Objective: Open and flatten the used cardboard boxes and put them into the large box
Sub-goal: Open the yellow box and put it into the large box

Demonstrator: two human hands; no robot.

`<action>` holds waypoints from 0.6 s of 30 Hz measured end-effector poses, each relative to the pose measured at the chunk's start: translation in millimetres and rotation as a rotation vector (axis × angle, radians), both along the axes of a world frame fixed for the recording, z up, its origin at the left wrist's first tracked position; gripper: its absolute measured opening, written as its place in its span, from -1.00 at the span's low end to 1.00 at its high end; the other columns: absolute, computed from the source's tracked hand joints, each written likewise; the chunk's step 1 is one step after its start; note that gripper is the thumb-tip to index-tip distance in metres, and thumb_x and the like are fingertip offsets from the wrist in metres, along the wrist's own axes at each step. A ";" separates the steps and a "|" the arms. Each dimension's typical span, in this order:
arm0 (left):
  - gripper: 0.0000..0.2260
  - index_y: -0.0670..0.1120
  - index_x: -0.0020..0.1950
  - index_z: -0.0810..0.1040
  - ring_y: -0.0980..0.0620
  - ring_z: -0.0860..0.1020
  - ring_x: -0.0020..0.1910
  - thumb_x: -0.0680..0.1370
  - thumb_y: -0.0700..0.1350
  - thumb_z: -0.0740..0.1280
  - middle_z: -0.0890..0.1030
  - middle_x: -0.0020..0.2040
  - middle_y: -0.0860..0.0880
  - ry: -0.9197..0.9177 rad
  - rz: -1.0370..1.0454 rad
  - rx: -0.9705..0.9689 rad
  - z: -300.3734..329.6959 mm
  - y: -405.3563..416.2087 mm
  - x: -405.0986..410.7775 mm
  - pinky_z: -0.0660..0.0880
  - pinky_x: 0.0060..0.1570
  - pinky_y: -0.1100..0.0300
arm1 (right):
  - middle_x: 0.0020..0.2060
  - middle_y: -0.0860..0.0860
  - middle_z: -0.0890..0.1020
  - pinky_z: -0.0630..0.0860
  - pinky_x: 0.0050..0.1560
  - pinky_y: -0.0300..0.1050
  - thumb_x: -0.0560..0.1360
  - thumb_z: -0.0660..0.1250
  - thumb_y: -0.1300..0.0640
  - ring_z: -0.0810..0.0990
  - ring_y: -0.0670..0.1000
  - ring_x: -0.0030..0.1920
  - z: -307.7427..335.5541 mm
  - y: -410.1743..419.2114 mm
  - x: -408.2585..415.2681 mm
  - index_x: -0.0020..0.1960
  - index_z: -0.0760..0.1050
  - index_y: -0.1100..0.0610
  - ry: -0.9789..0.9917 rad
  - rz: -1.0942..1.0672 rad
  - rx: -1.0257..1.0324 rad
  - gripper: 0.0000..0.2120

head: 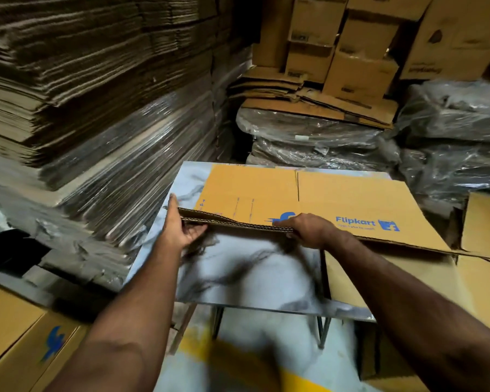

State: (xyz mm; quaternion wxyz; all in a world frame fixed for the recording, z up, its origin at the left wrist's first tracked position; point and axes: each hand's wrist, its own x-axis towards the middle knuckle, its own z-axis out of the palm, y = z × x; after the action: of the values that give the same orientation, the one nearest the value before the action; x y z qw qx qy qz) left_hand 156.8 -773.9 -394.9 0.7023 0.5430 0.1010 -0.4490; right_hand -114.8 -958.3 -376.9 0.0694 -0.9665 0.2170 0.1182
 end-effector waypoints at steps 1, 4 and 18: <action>-0.61 -0.12 0.01 0.48 -0.08 0.56 -0.15 0.58 0.23 0.26 0.54 -0.07 -0.17 -0.026 -0.002 0.048 -0.6 3.8 10.3 0.62 -0.02 -0.01 | 0.31 0.08 0.55 0.46 0.10 -0.01 0.63 0.20 0.09 0.54 0.20 0.23 -3.4 4.5 4.6 0.53 0.27 -0.12 -0.008 -0.001 -0.018 -0.52; -0.85 -0.12 -0.14 0.42 0.02 0.51 -0.25 0.62 -0.14 0.20 0.51 -0.15 -0.12 -0.056 0.048 0.131 -12.3 15.1 36.2 0.61 -0.08 0.13 | 0.38 -0.02 0.51 0.46 0.22 0.05 0.61 0.17 0.11 0.53 0.14 0.28 -15.0 19.4 19.7 0.51 0.24 -0.22 -0.023 -0.045 -0.097 -0.49; -0.82 0.00 -0.18 0.46 0.14 0.39 -0.42 0.61 -0.02 0.32 0.45 -0.39 0.05 -0.059 -0.872 0.120 -38.2 -8.1 -104.9 0.29 -0.44 0.33 | 0.55 0.05 0.25 0.26 0.41 0.03 0.57 0.11 0.23 0.28 0.14 0.51 -48.6 79.6 34.4 0.59 0.15 0.01 -0.068 -0.230 -0.139 -0.41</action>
State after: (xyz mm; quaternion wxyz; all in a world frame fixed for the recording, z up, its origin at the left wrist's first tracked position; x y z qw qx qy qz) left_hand 51.9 -782.0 -433.1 0.4168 0.5874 -0.1318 -0.6810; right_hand -80.3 -878.7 -425.5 0.0225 -0.9411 0.3317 0.0613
